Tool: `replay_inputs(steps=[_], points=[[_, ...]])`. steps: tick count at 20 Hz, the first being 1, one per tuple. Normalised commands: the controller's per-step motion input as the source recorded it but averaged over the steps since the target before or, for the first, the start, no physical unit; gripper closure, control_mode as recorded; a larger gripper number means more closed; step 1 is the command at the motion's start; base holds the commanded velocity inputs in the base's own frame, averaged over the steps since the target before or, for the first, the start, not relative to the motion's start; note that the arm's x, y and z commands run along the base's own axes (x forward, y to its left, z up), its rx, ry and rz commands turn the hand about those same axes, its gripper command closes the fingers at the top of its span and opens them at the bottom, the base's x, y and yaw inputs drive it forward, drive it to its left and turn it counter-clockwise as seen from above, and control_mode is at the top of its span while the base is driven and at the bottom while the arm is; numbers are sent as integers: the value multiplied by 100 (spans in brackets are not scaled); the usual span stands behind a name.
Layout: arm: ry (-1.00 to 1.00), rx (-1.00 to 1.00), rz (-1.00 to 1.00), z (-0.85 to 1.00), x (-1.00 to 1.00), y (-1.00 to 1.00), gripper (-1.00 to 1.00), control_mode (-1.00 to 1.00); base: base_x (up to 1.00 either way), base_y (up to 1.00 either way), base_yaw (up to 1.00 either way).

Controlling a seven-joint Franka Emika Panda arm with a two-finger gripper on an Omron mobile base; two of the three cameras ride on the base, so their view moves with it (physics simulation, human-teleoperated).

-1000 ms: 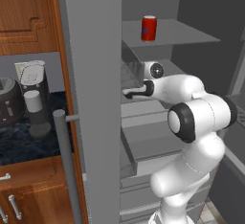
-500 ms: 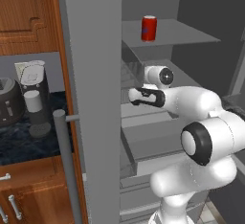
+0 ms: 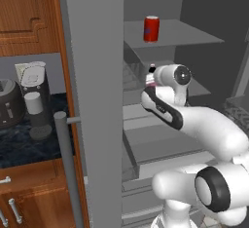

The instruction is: Open the fridge, grab two sodas, and place both sodas inside the bowl with ice on the dining counter.

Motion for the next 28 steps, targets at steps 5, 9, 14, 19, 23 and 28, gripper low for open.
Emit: replay_inputs(steps=[5,9,14,19,23,28], points=[[7,-10,2,24,-93,-22,100,-100,0,0,0],[1,-3,2,37,-100,-8,100,-100,0,0,0],[0,-2,2,24,-100,-6,100,-100,0,0,0],[1,-3,1,9,-100,0,100,-100,0,0,0],[6,-6,0,17,-92,1,100,-100,0,0,0],[8,-7,1,2,-60,-4,100,-100,0,0,0]])
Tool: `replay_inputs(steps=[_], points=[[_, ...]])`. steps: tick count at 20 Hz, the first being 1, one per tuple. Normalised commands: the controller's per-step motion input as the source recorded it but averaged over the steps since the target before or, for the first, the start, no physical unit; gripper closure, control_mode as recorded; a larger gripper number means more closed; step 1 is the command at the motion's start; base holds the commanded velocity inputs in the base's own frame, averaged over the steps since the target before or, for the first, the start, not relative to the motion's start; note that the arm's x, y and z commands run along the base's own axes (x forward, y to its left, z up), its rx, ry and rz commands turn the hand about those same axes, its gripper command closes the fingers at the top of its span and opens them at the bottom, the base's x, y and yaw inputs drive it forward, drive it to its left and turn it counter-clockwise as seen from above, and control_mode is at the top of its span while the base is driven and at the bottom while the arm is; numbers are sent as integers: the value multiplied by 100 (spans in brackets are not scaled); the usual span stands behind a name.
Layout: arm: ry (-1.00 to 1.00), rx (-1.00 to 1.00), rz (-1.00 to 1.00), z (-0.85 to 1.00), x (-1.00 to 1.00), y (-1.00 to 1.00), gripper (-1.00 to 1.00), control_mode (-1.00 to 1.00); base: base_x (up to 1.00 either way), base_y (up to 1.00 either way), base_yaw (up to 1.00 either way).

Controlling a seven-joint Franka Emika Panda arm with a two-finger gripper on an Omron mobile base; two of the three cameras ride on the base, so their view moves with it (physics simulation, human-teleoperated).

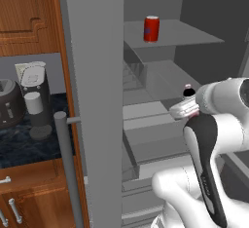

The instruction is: Open the fridge, grab two sodas, and place both sodas inside the bowl with ice on the dining counter.

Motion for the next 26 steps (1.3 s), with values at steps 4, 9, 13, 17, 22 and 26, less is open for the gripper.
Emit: replay_inputs(steps=[4,9,13,17,22,26], points=[[6,-2,4,0,-41,-26,100,-100,0,0,0],[1,0,5,-1,-38,-33,100,-100,0,0,0],[0,0,1,-21,-42,-15,100,-100,0,0,0],[0,0,0,-16,-25,0,100,100,-34,1,0],[0,0,0,0,0,0,100,100,-88,16,0],[0,0,0,0,0,0,100,100,-94,2,4]])
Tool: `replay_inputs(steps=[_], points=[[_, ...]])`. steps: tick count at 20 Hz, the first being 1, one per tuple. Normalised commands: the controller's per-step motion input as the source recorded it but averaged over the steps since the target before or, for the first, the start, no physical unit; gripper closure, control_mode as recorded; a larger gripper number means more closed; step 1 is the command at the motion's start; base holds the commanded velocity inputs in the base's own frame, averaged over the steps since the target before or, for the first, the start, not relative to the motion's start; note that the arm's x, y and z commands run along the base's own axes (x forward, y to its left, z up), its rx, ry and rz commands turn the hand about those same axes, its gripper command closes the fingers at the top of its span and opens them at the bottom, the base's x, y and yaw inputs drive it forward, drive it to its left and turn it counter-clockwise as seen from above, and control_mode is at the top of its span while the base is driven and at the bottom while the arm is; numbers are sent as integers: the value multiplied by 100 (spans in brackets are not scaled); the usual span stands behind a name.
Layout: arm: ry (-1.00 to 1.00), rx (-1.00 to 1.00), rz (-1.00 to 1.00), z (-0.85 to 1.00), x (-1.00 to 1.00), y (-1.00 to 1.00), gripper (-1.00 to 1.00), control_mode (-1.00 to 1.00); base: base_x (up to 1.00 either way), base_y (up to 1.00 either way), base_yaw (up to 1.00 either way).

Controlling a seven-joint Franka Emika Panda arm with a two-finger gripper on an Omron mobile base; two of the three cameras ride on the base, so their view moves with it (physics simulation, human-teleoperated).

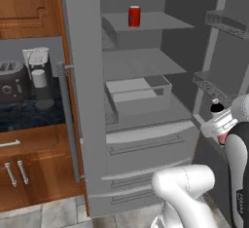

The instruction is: Open the fridge, grab two sodas, and place both sodas inside the bowl with ice on the dining counter.

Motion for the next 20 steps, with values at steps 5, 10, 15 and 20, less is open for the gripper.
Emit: replay_inputs(steps=[5,10,15,20], points=[[0,0,0,0,0,0,100,100,-100,12,20],[0,0,0,0,0,0,100,100,-83,22,38],[0,0,0,0,0,0,100,100,-37,21,53],[0,0,0,0,0,0,100,100,-21,17,58]])
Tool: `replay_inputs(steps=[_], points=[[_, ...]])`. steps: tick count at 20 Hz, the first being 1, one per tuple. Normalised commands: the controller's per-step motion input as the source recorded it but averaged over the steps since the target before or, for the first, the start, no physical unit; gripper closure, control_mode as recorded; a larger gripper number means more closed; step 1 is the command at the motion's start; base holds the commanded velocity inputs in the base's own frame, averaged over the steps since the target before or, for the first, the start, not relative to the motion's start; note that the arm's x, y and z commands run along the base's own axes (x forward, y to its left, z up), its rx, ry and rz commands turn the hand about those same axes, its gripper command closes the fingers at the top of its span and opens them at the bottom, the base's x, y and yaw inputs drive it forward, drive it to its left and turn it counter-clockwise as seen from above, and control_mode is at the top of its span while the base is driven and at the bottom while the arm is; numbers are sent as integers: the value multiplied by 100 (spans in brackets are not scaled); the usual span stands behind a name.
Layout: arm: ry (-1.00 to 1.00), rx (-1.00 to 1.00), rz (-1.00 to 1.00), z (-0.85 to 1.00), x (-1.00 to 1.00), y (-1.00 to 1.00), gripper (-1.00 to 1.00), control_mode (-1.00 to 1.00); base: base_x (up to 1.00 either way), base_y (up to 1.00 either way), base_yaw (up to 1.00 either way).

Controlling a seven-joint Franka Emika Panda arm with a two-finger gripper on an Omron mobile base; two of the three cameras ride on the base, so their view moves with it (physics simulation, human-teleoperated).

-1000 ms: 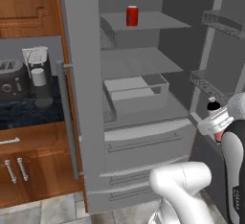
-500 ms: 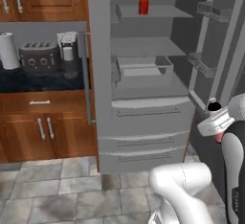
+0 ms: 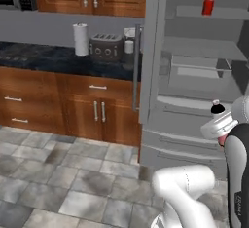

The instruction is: Open the fridge, grab two sodas, and place both sodas inside the bowl with ice on the dining counter.

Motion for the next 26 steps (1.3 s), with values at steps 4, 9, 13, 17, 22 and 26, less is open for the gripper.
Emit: replay_inputs(steps=[4,9,13,17,22,26], points=[[0,0,0,0,0,0,100,100,-24,17,57],[0,0,0,0,0,0,100,100,-28,15,57],[0,0,0,0,0,0,100,100,-40,11,54],[0,0,0,0,0,0,100,100,-59,10,49],[0,0,0,0,0,0,100,100,-85,17,39],[0,0,0,0,0,0,100,100,-87,31,31]])
